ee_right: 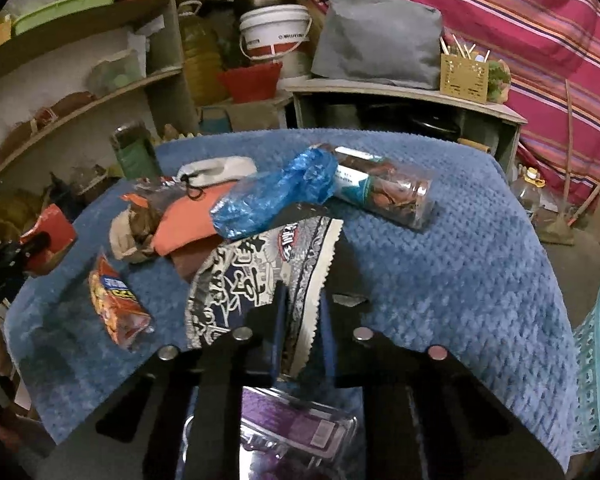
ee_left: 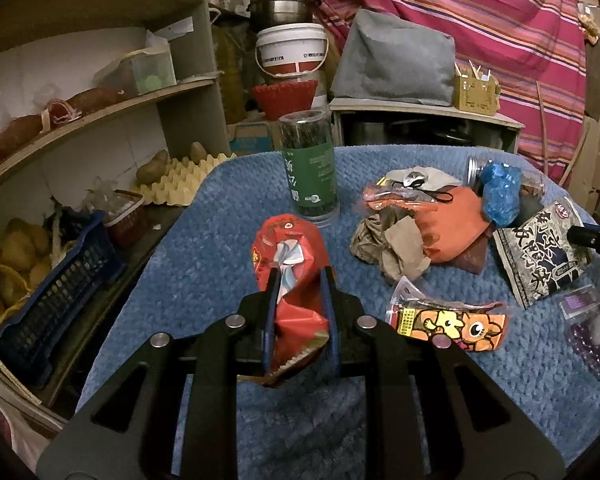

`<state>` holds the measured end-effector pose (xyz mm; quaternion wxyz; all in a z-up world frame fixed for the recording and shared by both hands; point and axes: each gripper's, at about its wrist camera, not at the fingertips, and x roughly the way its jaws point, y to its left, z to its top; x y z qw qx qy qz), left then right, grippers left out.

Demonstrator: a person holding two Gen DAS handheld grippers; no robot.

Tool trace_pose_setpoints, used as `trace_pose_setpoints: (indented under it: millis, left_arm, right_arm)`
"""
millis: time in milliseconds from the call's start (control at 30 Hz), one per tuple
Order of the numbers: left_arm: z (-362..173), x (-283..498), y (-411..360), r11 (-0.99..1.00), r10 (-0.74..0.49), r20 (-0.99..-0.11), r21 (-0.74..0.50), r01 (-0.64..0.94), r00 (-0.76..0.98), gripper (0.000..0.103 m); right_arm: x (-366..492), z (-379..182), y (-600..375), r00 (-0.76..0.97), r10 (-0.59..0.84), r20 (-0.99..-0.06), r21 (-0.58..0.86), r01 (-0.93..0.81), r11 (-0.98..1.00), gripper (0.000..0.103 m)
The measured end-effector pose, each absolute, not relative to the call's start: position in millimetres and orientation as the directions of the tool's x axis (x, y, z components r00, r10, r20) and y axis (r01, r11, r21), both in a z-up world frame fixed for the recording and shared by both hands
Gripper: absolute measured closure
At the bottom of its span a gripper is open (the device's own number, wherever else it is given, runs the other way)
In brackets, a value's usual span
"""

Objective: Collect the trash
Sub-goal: 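Carry the red wrapper and printed packet over the light-blue basket with both tools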

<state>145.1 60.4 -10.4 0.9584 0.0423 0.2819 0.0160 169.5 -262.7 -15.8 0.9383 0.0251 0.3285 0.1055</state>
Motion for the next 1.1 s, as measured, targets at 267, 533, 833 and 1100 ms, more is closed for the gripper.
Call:
trace_pose_setpoints:
  millis: [267,533,833,1100]
  left_arm:
    - [2.9,131.8,52.4,0.997,0.051,-0.517,0.079,-0.012,0.855,0.084]
    - [26.8,118.3,21.7,0.997,0.029,-0.477,0.08,0.011,0.878,0.084]
    - [35.4,109.3,-31.2,0.994,-0.04,-0.465,0.069,0.081,0.885,0.084]
    - [39.6,111.8,-83.9,0.984,-0.122,-0.459,0.058,0.166,0.88,0.084]
  right_arm:
    - [134.3,15.6,-278.7,0.84,0.234,-0.489,0.139,-0.19,0.972,0.099]
    - [106.4,36.8,-323.8,0.88,0.229,-0.415,0.201,-0.157,0.967,0.1]
    - [82.9,42.7,-371.6,0.902,0.161,-0.401,0.206,-0.082,0.975,0.1]
    - [64.1,43.5,-421.2,0.921,0.061,-0.385,0.207,0.022,0.978,0.1]
